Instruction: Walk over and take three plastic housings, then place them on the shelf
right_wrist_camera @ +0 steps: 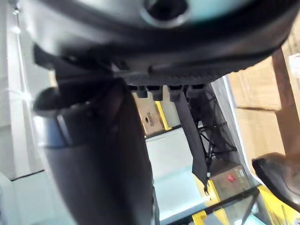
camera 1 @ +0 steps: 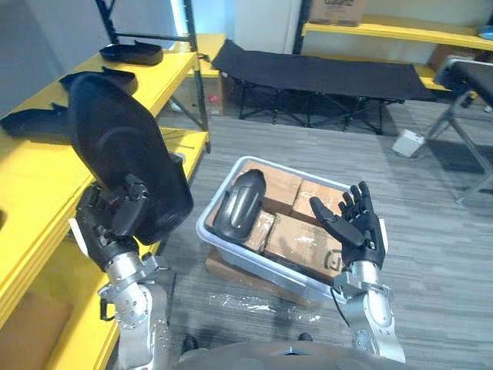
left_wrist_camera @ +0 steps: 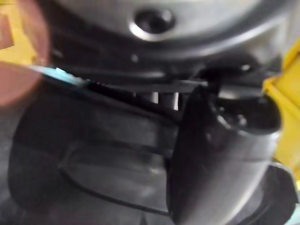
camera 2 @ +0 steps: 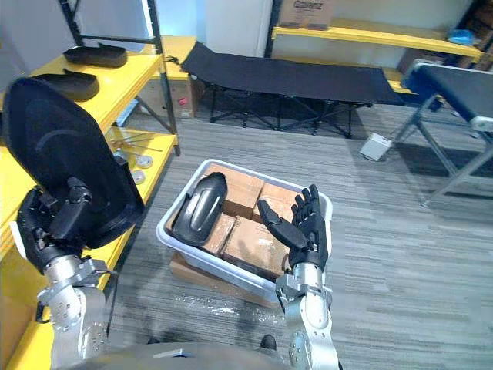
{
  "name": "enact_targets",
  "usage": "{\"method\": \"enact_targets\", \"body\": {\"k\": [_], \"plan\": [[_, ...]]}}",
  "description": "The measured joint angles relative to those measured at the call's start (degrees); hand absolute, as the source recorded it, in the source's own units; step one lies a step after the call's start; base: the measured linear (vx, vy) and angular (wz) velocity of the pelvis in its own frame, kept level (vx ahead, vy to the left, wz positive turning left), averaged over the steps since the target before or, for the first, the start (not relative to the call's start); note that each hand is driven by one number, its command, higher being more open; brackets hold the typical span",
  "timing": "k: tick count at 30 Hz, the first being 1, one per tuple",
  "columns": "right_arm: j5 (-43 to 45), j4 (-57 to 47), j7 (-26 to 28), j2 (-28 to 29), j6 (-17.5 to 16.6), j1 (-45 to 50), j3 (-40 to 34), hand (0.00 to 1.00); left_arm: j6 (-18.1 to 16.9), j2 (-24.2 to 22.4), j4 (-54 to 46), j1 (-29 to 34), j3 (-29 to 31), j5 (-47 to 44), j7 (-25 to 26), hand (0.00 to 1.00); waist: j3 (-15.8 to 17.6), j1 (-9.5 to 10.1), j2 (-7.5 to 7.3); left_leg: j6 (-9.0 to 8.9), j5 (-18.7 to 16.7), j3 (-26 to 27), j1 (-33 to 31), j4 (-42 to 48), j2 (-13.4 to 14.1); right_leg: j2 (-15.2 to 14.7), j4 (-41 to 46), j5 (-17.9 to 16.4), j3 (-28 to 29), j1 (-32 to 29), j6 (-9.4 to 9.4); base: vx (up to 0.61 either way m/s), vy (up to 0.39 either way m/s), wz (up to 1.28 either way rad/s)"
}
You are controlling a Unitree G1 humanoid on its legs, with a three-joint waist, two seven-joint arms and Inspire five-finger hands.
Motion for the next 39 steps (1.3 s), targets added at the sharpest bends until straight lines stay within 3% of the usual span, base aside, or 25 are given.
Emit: {"method": "enact_targets", "body": {"k": [3,8,11,14,16,17,20,23,28,30,32,34,35,39], "plan": [[-1.5,1.1,0.0,-0.3,0.4,-3.0,1.1,1.00,0.2,0.0,-3.0,1.0,1.9,0.1,-2.3,0.00,0.2,1.28,0.22,-0.06,-0.1,-2.9,-1.6,1.5,-0.2,-0.1,0.0,-0.6,-2.9,1.5,0.18,0.01,-0.004,0.58],[-9.2,1.1,4.2,-5.7,0.5,-12.5,7.7,1.00,1.4,-0.1,-5.1,3.8,6.7,-0.5,-4.6,0.00,1.3,5.78,1.62,0.04,-0.3,-9.5,-3.5,2.7,-0.4,0.4,0.1,-2.4,-9.6,4.9,0.60,-0.02,-0.012,0.64],[-10.5,1.4,7.2,-7.9,2.2,-18.5,11.0,1.00,1.6,-0.5,-5.1,7.5,8.9,-1.8,-5.2,0.00,1.7,8.57,1.31,-0.04,-0.7,-10.3,-3.5,3.6,-0.4,0.5,0.3,-2.7,-10.0,5.8,0.58,0.01,-0.001,0.15],[-10.0,2.1,9.1,-7.8,3.2,-20.5,10.8,1.00,1.6,-0.6,-5.1,8.5,9.5,-1.8,-5.1,0.00,3.4,9.41,0.92,0.59,-1.1,-11.5,-4.0,5.1,-0.9,0.4,0.4,-3.3,-11.9,7.5,0.54,0.00,0.003,0.32],[-9.2,2.1,10.0,-7.8,3.6,-19.4,9.9,1.00,1.6,-0.6,-5.1,8.0,9.0,-2.1,-6.1,0.00,3.9,8.78,0.16,1.74,-0.2,-12.3,-6.1,6.1,-1.8,-0.1,1.5,-4.3,-14.9,8.3,0.59,0.00,0.003,0.86],[-8.8,2.1,10.4,-7.7,3.8,-17.4,8.6,1.00,1.8,-0.5,-5.2,7.6,8.1,-2.3,-7.4,0.00,4.7,8.42,0.05,3.21,0.9,-12.3,-7.7,6.5,-2.7,-1.0,3.4,-5.5,-17.9,8.5,0.92,0.00,0.017,0.82],[-8.9,2.7,11.1,-7.7,3.7,-15.6,7.7,1.00,2.3,-0.6,-5.2,7.4,7.1,-2.3,-8.8,0.00,6.1,8.31,1.03,4.46,1.5,-11.7,-8.5,6.7,-3.4,-2.0,5.2,-6.6,-20.4,9.3,1.49,-0.02,0.033,0.73],[-10.6,4.9,11.7,-7.7,3.6,-15.6,7.9,1.00,2.4,-0.7,-5.4,7.6,6.5,-2.6,-10.3,0.00,7.3,8.89,2.35,4.20,2.4,-10.5,-8.7,6.6,-3.7,-2.7,6.0,-7.2,-22.3,10.5,1.91,-0.03,0.024,0.38],[-10.6,4.9,12.1,-7.6,1.9,-15.5,7.3,1.00,2.4,-0.5,-6.0,8.1,6.1,-3.8,-12.0,0.00,7.3,8.34,2.29,4.18,3.1,-10.5,-9.6,6.4,-4.1,-3.3,7.6,-8.6,-23.7,10.7,2.20,-0.02,-0.005,0.24],[-10.5,4.8,12.0,-7.6,0.7,-14.5,5.8,1.00,2.4,-0.4,-6.0,8.1,5.2,-4.1,-13.9,0.00,7.4,8.26,2.17,4.24,3.1,-10.8,-9.6,6.5,-4.9,-3.9,10.3,-11.6,-21.2,10.0,2.50,-0.02,-0.012,0.35],[-10.5,4.1,10.7,-7.3,-0.6,-11.6,3.6,1.00,2.5,0.4,-6.0,7.9,3.1,-5.7,-16.8,0.00,7.3,6.25,1.93,4.67,3.4,-14.1,-9.8,6.5,-7.5,-2.7,15.7,-18.7,-9.8,7.2,0.59,-0.06,-0.063,0.79],[-10.5,3.1,9.7,-6.2,-1.2,-9.2,2.0,1.00,2.5,0.9,-6.0,7.7,1.3,-6.4,-18.7,0.00,7.2,4.96,1.65,4.74,3.7,-16.1,-10.0,6.3,-9.2,-2.1,18.5,-21.9,-4.8,6.3,-0.51,-0.02,-0.098,0.74],[-10.4,2.4,9.2,-5.5,-1.5,-8.0,1.1,1.00,2.5,1.2,-6.0,7.0,-0.4,-6.3,-19.5,0.00,7.2,4.53,1.68,4.11,4.4,-17.1,-10.5,6.4,-9.8,-2.1,19.4,-22.5,-4.0,6.1,-1.11,0.03,-0.091,0.63],[-10.1,1.8,9.8,-5.3,-2.4,-6.9,0.7,1.00,3.6,2.0,-6.0,5.2,-6.4,-6.3,-20.2,0.00,7.1,3.86,1.74,4.41,5.8,-16.5,-11.6,6.4,-9.6,-1.6,19.7,-22.0,-5.7,6.4,-0.05,0.01,-0.031,0.30]]}}
